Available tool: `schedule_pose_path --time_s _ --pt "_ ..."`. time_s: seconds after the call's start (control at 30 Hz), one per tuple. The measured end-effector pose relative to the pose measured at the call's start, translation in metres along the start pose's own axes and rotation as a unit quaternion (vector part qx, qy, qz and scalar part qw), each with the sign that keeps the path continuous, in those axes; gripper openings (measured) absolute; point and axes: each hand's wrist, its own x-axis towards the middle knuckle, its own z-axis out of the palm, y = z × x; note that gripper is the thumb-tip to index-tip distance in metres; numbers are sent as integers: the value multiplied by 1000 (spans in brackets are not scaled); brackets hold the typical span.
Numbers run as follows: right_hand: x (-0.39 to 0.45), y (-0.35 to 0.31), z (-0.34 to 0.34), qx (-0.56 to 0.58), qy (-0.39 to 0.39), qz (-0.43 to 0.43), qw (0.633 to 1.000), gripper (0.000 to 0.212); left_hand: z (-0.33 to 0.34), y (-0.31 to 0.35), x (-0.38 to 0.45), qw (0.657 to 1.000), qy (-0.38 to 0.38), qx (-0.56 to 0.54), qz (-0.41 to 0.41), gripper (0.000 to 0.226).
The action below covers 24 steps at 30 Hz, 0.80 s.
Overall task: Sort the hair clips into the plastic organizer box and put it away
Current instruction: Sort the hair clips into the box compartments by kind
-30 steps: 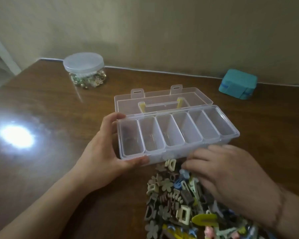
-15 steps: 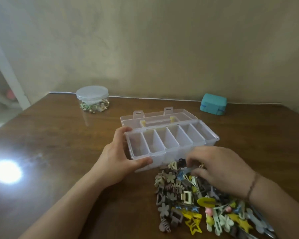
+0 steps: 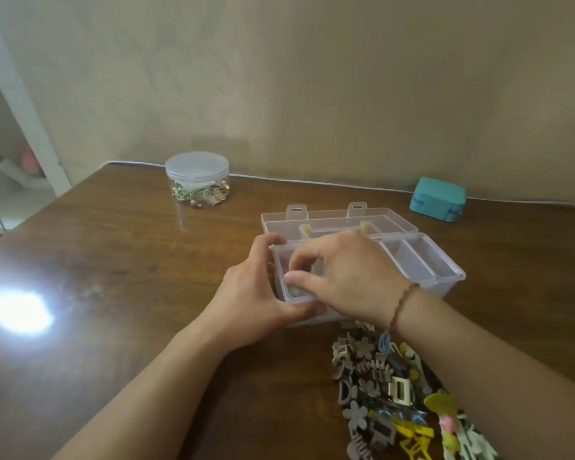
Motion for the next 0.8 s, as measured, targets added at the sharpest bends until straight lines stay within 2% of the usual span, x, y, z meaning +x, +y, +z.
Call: schedule_pose_path --time_s 0.1,0.17,0.2,0.27,0.33,0.4,0.5,0.8 --pt "-15 7 -18 3 13 -48 999 20 -1 0 0 1000 3 7 -5 96" --pt "-40 17 -38 51 46 -27 997 12 -1 2 0 1000 3 10 -9 97" --pt "-53 25 -46 65 36 0 997 9 -1 2 0 1000 1 10 -12 97" --pt "-74 40 -53 58 -44 54 996 12 -1 3 0 1000 0 9 -17 98" --pt "-86 52 -45 -18 -102 78 992 18 -1 4 0 1000 -4 10 -18 98" --pt "-90 54 -34 -99 -120 75 985 26 0 5 -1 1000 -6 10 -19 97" --pt "-91 53 -24 -141 -134 50 980 31 0 7 -1 1000 -7 14 -21 95" --pt "-88 45 -20 -159 -164 53 972 29 -1 7 -1 999 -16 16 -24 95"
